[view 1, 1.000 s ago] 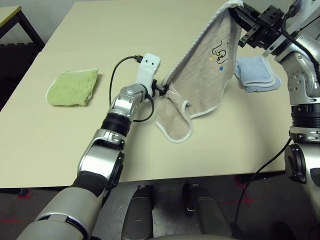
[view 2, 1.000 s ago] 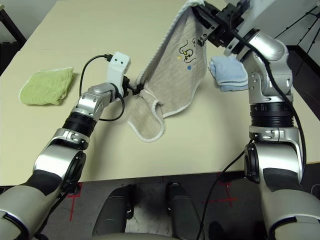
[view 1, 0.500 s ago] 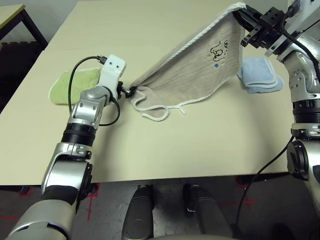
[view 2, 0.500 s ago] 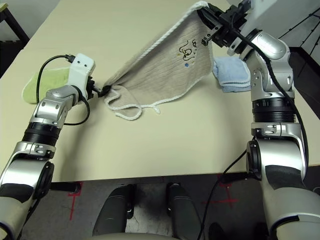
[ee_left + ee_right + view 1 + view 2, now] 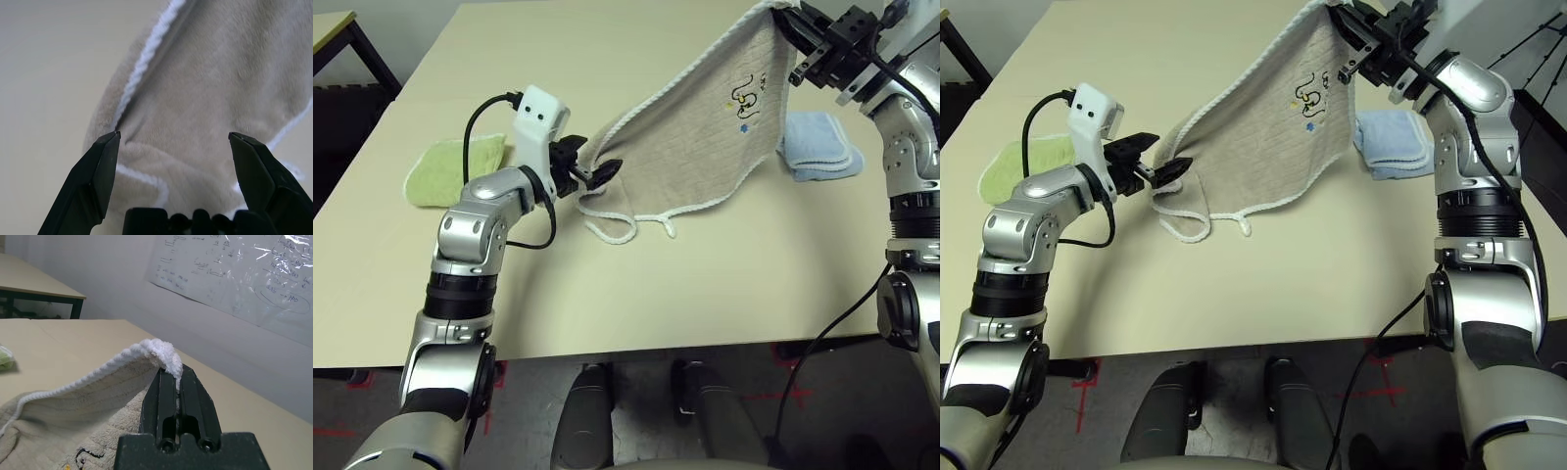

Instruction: Fold the towel and set it aside.

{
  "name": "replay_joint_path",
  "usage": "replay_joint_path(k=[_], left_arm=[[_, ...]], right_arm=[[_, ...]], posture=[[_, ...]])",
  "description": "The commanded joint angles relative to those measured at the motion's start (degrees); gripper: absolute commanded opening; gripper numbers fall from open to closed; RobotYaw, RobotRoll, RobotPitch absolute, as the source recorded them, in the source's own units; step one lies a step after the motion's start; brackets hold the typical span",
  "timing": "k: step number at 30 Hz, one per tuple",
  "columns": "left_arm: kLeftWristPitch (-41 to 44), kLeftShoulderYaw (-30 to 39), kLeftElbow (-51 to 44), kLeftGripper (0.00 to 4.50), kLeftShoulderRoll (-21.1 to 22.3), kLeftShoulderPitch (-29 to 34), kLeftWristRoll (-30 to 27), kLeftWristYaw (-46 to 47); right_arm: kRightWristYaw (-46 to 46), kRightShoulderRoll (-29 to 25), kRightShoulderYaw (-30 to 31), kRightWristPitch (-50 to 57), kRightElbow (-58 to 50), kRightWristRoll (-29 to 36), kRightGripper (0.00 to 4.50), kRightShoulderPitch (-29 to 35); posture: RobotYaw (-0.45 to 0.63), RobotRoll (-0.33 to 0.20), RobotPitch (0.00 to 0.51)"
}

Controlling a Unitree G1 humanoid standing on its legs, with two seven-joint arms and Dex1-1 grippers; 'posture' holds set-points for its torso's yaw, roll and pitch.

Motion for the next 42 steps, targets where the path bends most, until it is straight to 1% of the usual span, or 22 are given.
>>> replay_joint_path(k=[1,2,5,8,16,20,25,29,31,33,41,42], left_arm=[[-5.59,-3.2,-0.48,4.5,2.38,1.77,4.13,-0.65],[-6.72,-3.66,-0.11,4.5,2.74,1.99,4.89,-0.66],[-12.54,-6.83,2.39,4.5,4.65,2.85,10.2,-0.05],[-17.37,-8.89,4.88,4.5,5.32,3.41,14.23,0.55],[-26.43,-11.96,11.33,4.5,4.34,3.86,19.92,0.85],[-29.86,-12.78,15.28,4.5,3.11,2.52,22.59,2.05],[-32.43,-13.13,18.26,4.5,2.22,1.5,24.86,2.64],[-32.79,-12.52,19.46,4.5,1.17,0.79,25.56,3.36],[-32.53,-12.03,19.66,4.1,0.72,0.44,25.43,3.63],[-32.28,-11.68,19.87,3.54,0.77,0.25,25.59,3.7],[-32.35,-11.11,18.9,0.28,2.27,1.07,26.65,3.47],[-32.57,-11.13,18.98,0.03,2.49,1.22,26.82,3.46]], right_arm=[[0.24,-0.42,-0.54,-0.39,0.77,-0.17,0.03,0.15],[0.25,-0.41,-0.54,-0.4,0.83,-0.17,0.03,0.12],[0.21,-0.34,-0.51,-0.37,1.01,-0.19,0.03,0.01],[0.01,-0.27,-0.55,-0.23,0.85,-0.15,0.03,0.09],[-0.31,-0.34,-0.59,0.21,-0.08,-0.13,0.03,0.71],[-0.56,-0.53,-0.67,0.57,-0.79,-0.11,0.03,1.12],[-0.82,-0.65,-0.73,0.89,-1.36,-0.1,0.03,1.47],[-0.94,-0.76,-0.75,0.92,-1.46,-0.06,0.03,1.6],[-0.99,-0.82,-0.75,0.88,-1.45,-0.08,0.0,1.71],[-1.06,-0.86,-0.76,0.82,-1.37,-0.13,0.0,1.76],[-1.13,-0.94,-0.7,0.39,-0.57,-0.27,0.0,1.49],[-1.13,-0.93,-0.71,0.34,-0.49,-0.27,0.0,1.46]], posture=[[0.17,0.0,0.181],[0.17,0.0,0.181],[0.17,0.0,0.183],[0.16,0.0,0.183],[0.15,0.0,0.183],[0.14,0.0,0.182],[0.13,0.0,0.18],[0.13,0.0,0.18],[0.13,0.0,0.179],[0.14,0.0,0.178],[0.14,0.0,0.176],[0.14,0.0,0.176]])
